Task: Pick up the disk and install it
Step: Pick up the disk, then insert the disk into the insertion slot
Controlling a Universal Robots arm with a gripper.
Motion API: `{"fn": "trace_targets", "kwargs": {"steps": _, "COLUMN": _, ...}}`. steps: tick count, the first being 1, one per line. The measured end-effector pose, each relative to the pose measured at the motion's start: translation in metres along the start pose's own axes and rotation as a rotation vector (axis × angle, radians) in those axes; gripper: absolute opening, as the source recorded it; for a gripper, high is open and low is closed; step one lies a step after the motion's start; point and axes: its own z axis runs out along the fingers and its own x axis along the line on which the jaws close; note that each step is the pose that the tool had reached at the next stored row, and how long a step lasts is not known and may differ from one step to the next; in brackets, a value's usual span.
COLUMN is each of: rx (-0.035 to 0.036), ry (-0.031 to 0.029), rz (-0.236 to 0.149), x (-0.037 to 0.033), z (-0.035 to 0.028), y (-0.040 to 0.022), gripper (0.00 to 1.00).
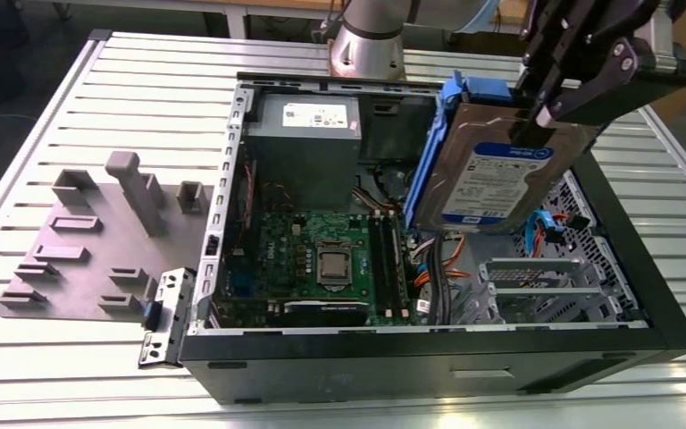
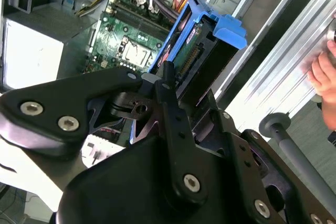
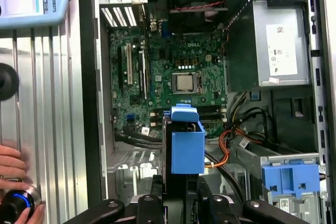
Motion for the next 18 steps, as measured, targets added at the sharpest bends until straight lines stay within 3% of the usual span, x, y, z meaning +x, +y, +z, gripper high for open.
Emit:
{"fn": "trace_targets", "kwargs": {"steps": 4, "rx": -0.0001, "ry": 0.0002, "rz": 0.000, "x": 0.0019, "z": 0.0007, "y": -0.0049, "gripper": 0.35}}
{"fn": "trace_targets", "kwargs": {"steps": 14, "rx": -0.0001, "ry": 0.0002, "rz": 0.000, "x": 0.0230, "z": 0.0026, "y": -0.0101, "gripper": 0.35}}
{"fn": "trace_targets", "kwargs": {"steps": 18, "rx": -0.0001, "ry": 0.0001, "rz": 0.000, "x": 0.0273, "z": 0.0031, "y": -0.0139, "gripper": 0.35}}
